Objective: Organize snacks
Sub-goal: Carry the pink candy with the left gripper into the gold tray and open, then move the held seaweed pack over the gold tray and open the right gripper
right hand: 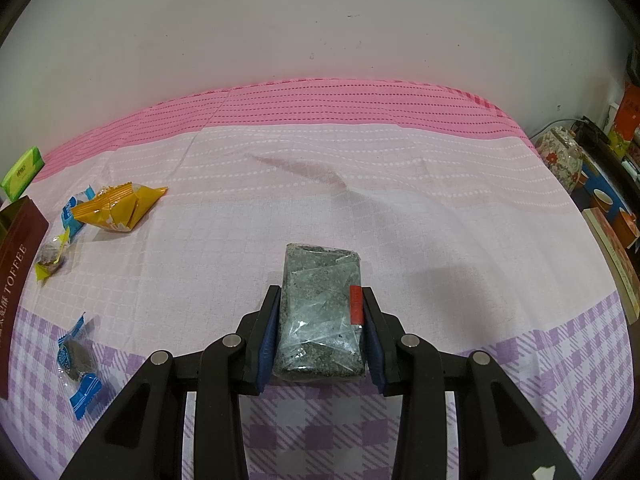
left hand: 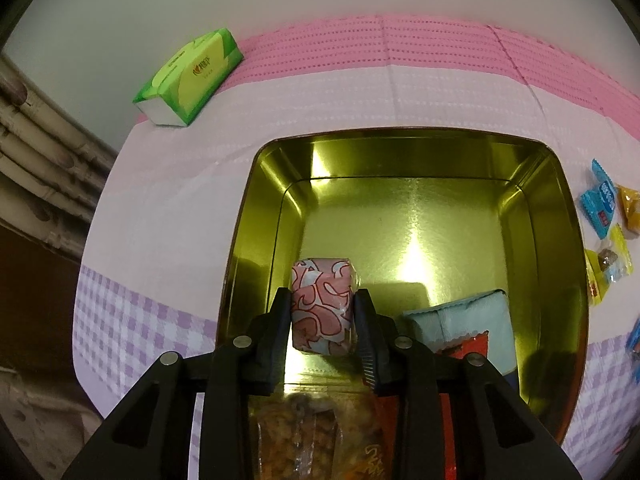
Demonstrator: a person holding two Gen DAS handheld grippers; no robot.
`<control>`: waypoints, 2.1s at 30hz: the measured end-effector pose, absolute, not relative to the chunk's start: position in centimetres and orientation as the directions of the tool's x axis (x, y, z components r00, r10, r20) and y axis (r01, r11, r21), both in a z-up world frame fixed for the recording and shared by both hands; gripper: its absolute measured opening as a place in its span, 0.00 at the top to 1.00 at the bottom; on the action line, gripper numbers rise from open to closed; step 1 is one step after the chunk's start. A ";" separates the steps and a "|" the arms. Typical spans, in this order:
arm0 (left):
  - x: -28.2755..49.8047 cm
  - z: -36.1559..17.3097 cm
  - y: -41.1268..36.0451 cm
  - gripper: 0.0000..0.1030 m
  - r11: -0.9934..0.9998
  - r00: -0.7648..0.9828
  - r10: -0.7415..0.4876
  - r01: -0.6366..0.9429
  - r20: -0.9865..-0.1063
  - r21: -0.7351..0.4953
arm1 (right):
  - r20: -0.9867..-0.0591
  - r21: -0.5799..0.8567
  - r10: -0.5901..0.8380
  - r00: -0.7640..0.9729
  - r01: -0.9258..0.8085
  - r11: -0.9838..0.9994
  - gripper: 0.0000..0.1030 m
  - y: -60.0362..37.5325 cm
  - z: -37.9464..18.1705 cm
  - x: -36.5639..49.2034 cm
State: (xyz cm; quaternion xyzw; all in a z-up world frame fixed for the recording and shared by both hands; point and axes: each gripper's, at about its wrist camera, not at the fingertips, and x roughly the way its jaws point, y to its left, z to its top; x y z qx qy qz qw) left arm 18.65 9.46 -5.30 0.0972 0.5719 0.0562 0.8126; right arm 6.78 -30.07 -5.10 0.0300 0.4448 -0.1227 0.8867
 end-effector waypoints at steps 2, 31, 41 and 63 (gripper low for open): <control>18.5 -4.9 9.5 0.64 0.976 0.345 0.196 0.020 -0.918 0.215 | -0.796 -0.056 -0.191 0.574 0.244 0.968 0.65 -30.1 -5.1 6.8; 8.0 0.1 13.0 0.41 0.976 0.541 0.215 -0.085 -0.813 0.202 | -0.802 -0.058 -0.206 0.560 0.270 0.961 0.62 -30.5 -5.1 6.8; 6.5 -1.0 14.8 0.39 0.972 0.532 0.235 -0.117 -0.814 0.205 | -0.821 -0.067 -0.215 0.529 0.284 0.957 0.68 -30.4 -5.0 7.4; 6.7 -0.8 17.7 0.36 0.966 0.515 0.246 -0.204 -0.821 0.161 | -0.833 -0.092 -0.233 0.501 0.291 0.952 0.68 -28.7 -2.7 7.6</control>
